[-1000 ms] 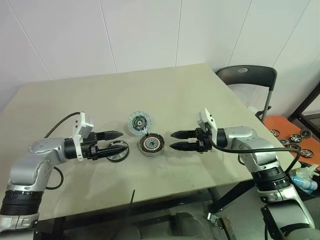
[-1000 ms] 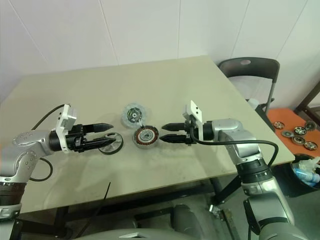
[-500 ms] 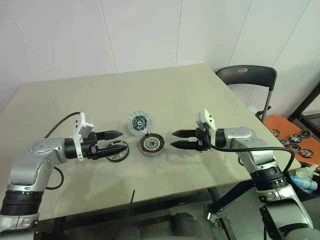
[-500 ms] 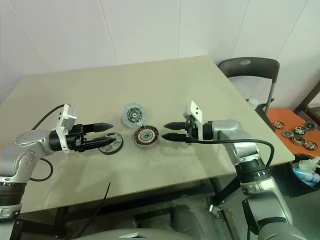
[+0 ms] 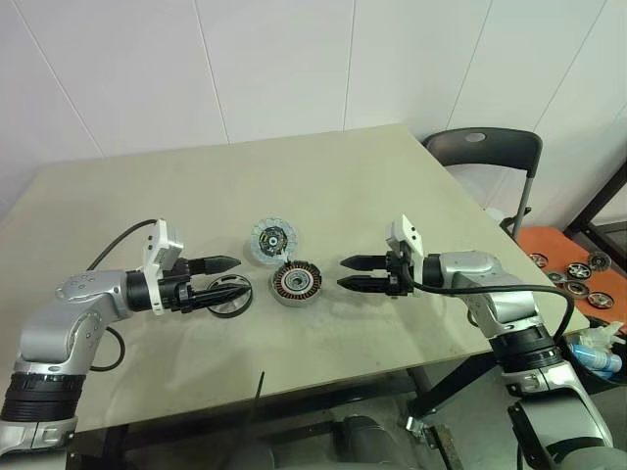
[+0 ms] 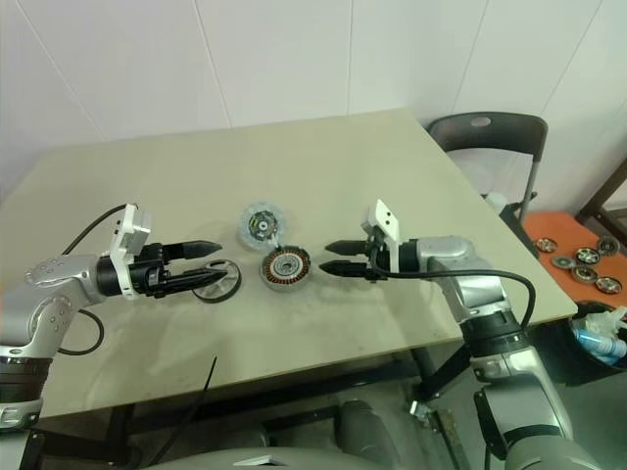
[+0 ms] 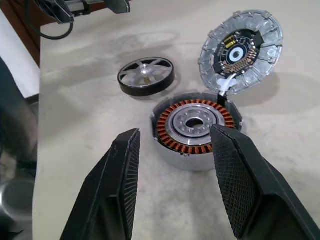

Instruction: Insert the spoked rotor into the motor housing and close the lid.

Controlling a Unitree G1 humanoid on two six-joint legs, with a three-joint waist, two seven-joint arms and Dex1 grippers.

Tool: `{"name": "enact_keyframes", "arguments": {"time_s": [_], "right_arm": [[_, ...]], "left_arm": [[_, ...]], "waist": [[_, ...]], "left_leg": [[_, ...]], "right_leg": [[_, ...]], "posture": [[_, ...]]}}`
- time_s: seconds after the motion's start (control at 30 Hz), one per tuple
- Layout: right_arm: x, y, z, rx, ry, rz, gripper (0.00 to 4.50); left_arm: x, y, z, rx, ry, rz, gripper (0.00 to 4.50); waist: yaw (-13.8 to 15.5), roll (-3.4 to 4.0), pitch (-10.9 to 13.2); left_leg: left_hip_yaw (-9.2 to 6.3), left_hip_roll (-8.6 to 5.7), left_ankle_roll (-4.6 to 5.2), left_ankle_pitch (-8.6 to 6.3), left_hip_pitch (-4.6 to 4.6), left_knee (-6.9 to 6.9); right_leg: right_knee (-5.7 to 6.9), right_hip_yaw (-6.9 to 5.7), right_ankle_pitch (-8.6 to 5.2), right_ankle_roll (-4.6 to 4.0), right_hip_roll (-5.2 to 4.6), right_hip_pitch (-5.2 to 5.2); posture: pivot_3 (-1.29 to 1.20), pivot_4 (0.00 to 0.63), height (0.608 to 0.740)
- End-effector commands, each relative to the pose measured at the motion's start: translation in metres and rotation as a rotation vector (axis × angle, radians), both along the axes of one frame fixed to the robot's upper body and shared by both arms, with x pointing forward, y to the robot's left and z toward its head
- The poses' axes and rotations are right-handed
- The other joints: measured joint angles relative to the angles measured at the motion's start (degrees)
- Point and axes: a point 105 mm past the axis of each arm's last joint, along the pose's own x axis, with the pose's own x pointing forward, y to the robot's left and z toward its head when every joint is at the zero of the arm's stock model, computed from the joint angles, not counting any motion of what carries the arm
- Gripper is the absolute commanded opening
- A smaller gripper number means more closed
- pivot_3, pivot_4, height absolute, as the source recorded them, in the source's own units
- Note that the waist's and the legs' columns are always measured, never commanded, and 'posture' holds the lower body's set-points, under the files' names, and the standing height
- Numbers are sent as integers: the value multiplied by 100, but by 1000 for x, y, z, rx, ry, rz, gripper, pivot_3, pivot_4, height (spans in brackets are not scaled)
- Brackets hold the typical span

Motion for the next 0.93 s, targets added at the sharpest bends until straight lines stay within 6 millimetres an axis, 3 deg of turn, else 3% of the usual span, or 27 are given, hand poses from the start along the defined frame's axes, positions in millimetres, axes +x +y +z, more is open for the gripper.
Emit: {"name": "enact_keyframes", "arguments": {"time_s": [0.03,0.93], "right_arm": [[-3,7,23,49,-56,49,2252],[-2,4,18,18,-48,40,2252]], "left_arm": [[1,1,8,13,-39,-7,3441],[1,-1,8,14,-41,-14,3441]], "waist": [[2,0,0],[2,0,0]], "left_leg": [[0,0,0,0,0,0],[0,0,0,0,0,0]], "right_leg": [[0,0,0,0,0,0],[0,0,0,0,0,0]], "posture": [[0,0,740],[0,0,740]]}}
